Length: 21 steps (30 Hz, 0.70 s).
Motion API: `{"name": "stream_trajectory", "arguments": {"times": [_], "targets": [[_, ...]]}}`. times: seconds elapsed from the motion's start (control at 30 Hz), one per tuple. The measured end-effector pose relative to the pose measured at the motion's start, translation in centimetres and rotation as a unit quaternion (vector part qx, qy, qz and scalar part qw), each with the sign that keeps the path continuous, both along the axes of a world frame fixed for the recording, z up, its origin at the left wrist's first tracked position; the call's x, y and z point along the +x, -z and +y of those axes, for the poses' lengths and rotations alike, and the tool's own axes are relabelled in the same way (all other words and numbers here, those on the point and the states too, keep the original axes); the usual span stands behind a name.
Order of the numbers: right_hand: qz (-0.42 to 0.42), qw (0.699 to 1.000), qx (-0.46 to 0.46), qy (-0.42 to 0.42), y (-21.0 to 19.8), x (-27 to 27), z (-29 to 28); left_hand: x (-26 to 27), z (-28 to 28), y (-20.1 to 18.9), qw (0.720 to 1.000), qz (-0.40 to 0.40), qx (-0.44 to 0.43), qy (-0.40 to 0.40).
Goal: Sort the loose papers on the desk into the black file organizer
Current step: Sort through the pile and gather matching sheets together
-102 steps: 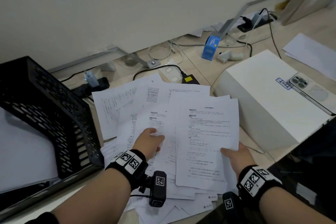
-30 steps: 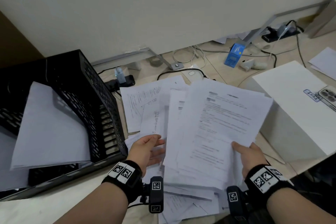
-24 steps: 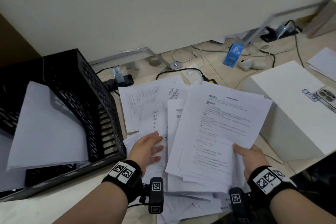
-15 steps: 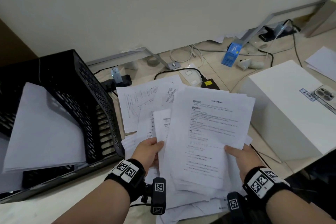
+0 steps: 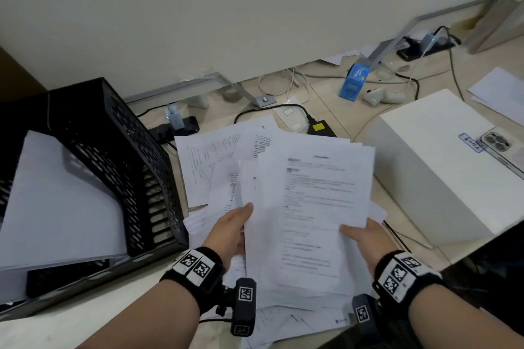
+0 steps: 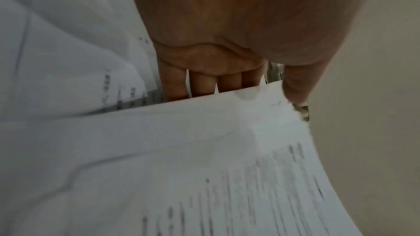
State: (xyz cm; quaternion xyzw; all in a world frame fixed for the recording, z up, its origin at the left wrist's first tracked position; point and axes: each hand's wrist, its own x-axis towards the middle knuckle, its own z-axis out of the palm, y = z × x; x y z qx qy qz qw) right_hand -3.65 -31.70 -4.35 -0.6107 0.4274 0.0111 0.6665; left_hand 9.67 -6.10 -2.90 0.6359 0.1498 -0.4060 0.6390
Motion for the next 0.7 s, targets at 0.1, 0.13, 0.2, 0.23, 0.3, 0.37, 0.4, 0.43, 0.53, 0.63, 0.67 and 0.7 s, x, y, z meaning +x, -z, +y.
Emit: {"name": "stream_trajectory", "arguments": {"times": [0.1,0.13,0.2,0.23,0.3,0.37,0.4,0.43,0.53,0.63,0.67,0.7], "targets": [[0.026,0.997,-0.031,-0.072,0.2,0.2,1.2,-0.6,-0.8,0.0,0.998,-0.025,-0.003,0.05],[0.032,0.995,-0.038,-0.091,0.2,0.2,1.4,-0.7,-0.9,0.4,0.998,-0.038,0.001,0.055],[0.037,0.993,-0.041,-0.102,0.2,0.0,1.5,-1.0,-1.1,0.9,0.997,-0.056,0.005,0.06],[0.034,0.994,-0.044,-0.099,0.1,-0.1,1.5,-1.1,-1.1,1.1,0.996,-0.06,0.0,0.061],[0.008,0.997,-0.044,-0.07,-0.1,-0.3,1.3,-1.1,-1.0,1.1,0.996,-0.058,-0.032,0.062],[-0.038,0.999,-0.008,-0.024,-0.2,-0.6,0.7,-0.9,-0.8,0.9,0.995,-0.052,-0.072,0.049],[-0.061,0.998,0.031,-0.003,0.0,-0.7,0.2,-0.8,-0.8,0.8,0.994,-0.051,-0.086,0.036],[-0.075,0.994,0.075,0.003,0.0,-0.9,-0.2,-0.7,-0.7,0.7,0.994,-0.048,-0.094,0.024],[-0.084,0.986,0.121,-0.077,-0.7,-1.2,-0.4,-0.5,-0.7,0.9,0.994,-0.03,-0.106,0.002],[-0.063,0.985,0.106,-0.119,-1.0,-1.8,0.1,-1.0,-1.6,0.6,0.995,-0.037,-0.091,0.026],[-0.059,0.985,0.113,-0.12,-0.8,-2.1,0.1,-1.3,-2.0,0.4,0.994,-0.043,-0.085,0.045],[-0.054,0.984,0.119,-0.118,-0.4,-2.4,0.1,-1.7,-2.4,0.2,0.993,-0.047,-0.08,0.069]]}}
